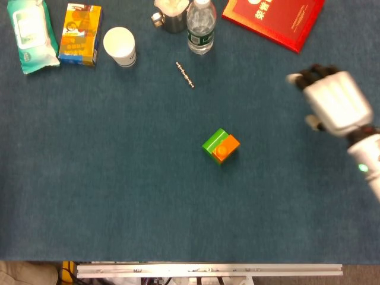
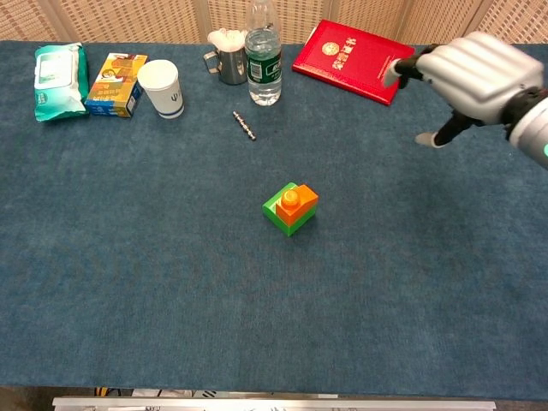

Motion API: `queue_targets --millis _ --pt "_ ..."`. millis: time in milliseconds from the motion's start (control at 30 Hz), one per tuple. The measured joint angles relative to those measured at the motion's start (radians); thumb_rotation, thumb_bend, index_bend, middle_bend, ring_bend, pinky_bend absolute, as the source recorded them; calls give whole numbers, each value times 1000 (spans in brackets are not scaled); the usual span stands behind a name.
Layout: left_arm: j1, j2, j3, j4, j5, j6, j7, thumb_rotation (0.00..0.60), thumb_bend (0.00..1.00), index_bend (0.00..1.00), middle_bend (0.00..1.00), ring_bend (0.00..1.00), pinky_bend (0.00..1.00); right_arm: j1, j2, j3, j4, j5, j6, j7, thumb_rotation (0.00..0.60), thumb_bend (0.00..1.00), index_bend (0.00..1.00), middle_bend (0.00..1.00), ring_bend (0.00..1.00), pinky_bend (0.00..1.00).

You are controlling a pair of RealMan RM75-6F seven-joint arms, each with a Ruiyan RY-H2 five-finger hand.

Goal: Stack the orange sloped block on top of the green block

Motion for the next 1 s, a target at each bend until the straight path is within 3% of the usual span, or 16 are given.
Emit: queue_targets --millis 333,633,1000 --pt "-13 10 -4 -24 -2 -11 23 600 206 0 0 13 0 -210 121 -74 14 -137 158 76 600 148 357 383 283 359" --pt "-26 9 -2 -41 11 -16 40 600 206 0 0 13 0 -385 157 -112 22 -254 272 121 600 148 366 393 291 359" --pt "-34 10 0 -51 13 -19 47 600 206 0 0 13 0 -492 149 -80 29 -347 315 111 600 148 372 402 299 359"
